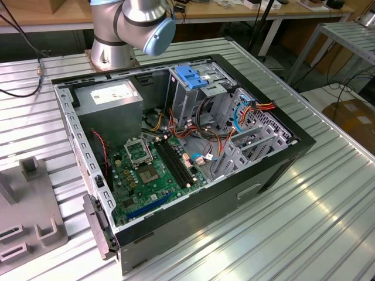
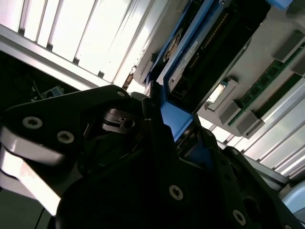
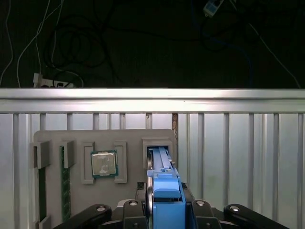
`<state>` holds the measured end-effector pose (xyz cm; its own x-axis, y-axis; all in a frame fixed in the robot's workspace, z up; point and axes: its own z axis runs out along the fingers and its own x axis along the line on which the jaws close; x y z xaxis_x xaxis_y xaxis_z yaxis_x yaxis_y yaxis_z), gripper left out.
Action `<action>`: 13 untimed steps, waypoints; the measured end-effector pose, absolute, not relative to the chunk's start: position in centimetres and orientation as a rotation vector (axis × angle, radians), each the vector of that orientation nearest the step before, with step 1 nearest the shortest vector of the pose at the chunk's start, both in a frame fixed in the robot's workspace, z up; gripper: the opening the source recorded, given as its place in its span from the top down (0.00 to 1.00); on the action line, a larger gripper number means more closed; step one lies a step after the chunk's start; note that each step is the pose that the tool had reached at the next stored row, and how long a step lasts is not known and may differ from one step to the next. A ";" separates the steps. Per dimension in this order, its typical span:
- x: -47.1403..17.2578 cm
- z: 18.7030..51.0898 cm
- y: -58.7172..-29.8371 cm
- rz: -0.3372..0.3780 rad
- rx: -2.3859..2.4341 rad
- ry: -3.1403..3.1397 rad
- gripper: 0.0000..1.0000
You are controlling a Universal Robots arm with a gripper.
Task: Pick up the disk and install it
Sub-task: 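Pick up the disk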
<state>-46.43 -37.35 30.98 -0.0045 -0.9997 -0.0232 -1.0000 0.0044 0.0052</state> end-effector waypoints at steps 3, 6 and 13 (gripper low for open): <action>-46.4 31.4 -37.4 0.031 -2.207 2.217 0.63; -46.4 32.2 -37.4 0.031 -2.207 2.217 0.63; -46.4 33.4 -37.4 0.031 -2.207 2.217 0.63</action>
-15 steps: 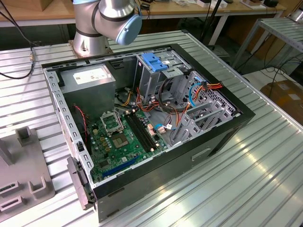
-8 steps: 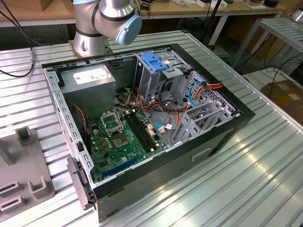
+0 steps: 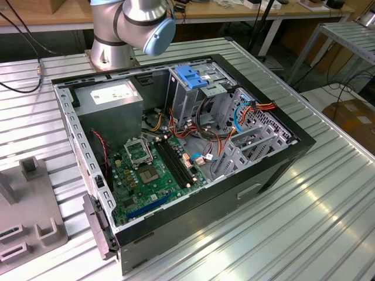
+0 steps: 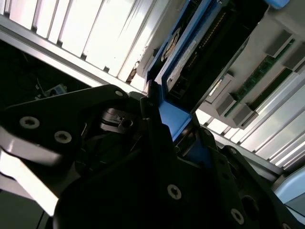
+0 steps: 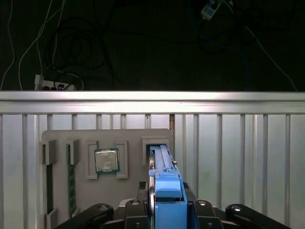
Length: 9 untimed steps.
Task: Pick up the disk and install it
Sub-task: 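Pick up the disk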
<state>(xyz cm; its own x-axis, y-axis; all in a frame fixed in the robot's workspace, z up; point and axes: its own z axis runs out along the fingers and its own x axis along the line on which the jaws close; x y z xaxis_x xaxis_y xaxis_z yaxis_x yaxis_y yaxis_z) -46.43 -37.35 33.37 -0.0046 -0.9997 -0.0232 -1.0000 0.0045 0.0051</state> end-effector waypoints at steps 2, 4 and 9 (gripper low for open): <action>-46.4 33.8 -37.4 0.031 -2.207 2.217 0.63; -46.4 34.3 -37.4 0.031 -2.207 2.217 0.63; -46.4 35.2 -37.4 0.031 -2.207 2.217 0.63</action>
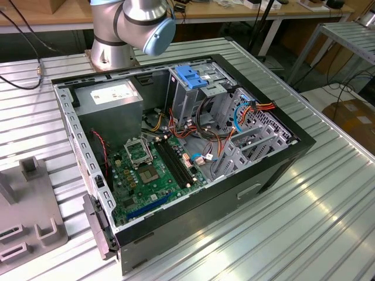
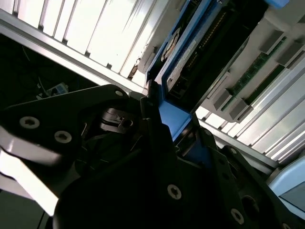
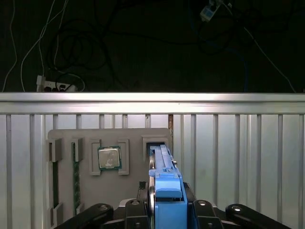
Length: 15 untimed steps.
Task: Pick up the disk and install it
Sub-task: 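Pick up the disk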
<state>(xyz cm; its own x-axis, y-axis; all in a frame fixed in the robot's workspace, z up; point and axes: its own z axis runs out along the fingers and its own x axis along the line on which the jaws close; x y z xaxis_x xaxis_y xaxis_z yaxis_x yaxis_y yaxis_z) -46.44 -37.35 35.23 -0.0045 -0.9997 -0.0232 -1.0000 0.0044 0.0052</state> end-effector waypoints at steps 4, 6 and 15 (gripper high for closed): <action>-46.4 35.9 -37.4 0.031 -2.207 2.217 0.63; -46.4 36.4 -37.4 0.031 -2.207 2.217 0.63; -46.4 37.6 -37.4 0.031 -2.207 2.217 0.63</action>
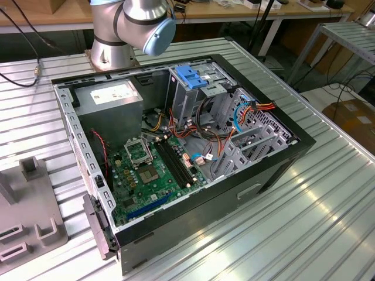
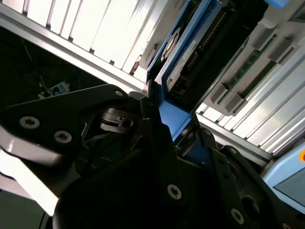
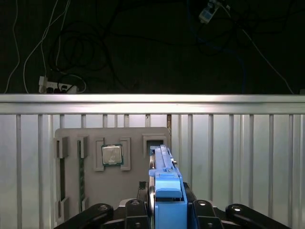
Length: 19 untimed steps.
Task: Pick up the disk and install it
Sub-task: 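Pick up the disk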
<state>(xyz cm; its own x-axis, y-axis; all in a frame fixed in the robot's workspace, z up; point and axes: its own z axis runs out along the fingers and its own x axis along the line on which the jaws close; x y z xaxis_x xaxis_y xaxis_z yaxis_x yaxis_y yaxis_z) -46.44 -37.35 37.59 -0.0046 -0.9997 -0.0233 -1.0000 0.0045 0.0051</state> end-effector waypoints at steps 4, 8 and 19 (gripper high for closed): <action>-46.4 38.0 -37.4 0.031 -2.207 2.217 0.63; -46.4 38.4 -37.4 0.031 -2.207 2.217 0.63; -46.4 39.9 -37.4 0.031 -2.207 2.217 0.63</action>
